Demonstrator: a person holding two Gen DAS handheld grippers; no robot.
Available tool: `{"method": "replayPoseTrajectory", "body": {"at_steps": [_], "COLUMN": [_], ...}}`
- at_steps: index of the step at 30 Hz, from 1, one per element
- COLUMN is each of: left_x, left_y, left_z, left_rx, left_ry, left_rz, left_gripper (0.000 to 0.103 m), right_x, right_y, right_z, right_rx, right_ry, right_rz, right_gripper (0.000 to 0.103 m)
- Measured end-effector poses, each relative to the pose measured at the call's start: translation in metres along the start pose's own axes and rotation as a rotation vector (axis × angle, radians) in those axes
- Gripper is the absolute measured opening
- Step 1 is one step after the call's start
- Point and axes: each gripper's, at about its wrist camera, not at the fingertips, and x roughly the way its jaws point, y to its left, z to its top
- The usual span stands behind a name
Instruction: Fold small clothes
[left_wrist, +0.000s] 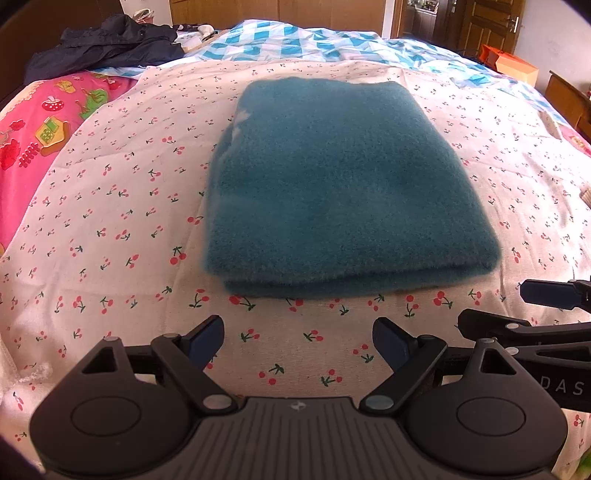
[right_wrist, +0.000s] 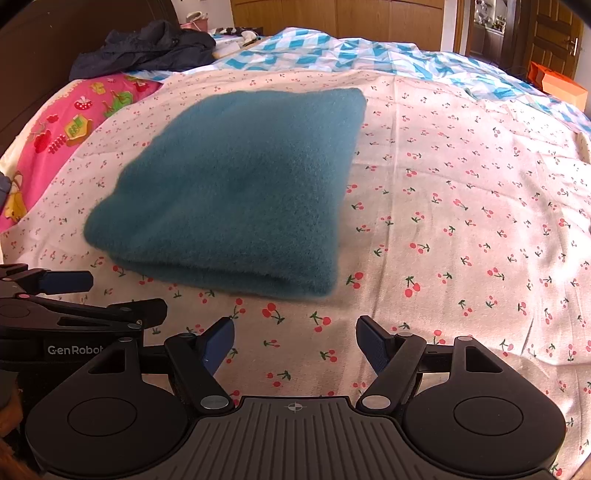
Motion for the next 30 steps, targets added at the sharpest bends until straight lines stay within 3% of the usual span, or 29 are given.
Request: {"method": "replayPoseTrajectory", "body": {"at_steps": [30], "left_x": [0.0007], "left_y": [-0.0015], "left_z": [-0.0005], "left_rx": [0.013], "left_ry": [0.004], "left_rz": [0.025], "left_gripper": [0.092], "right_x": [0.0023], "right_y": [-0.0004], "right_z": [0.0001], "right_rx": [0.012], "right_ry": [0.0], "right_rz": [-0.014], "right_gripper": [0.074]}}
